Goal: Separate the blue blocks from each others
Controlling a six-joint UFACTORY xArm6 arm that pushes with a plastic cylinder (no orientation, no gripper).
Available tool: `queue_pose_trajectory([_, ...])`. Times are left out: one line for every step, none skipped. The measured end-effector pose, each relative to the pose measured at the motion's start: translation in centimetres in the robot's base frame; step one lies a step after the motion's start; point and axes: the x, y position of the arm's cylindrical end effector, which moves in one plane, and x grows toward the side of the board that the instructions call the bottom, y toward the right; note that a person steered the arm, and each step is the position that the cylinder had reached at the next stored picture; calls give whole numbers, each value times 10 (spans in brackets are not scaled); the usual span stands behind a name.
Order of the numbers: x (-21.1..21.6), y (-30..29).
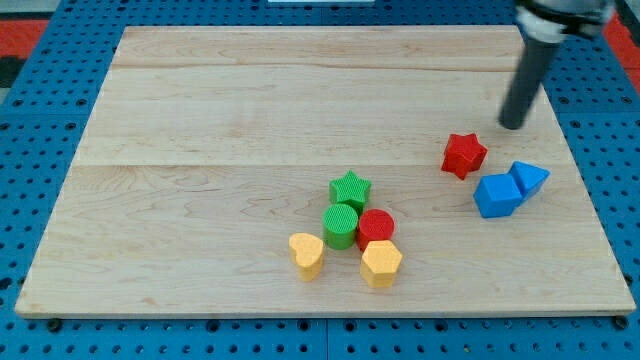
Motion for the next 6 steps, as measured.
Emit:
queue_pose_trajectory([78,44])
queue_pose_trajectory([129,24])
queue_pose_trajectory([121,-32])
queue_pose_trajectory([101,-52])
queue_pose_trajectory([91,-62])
queue_pose_trajectory([101,-64])
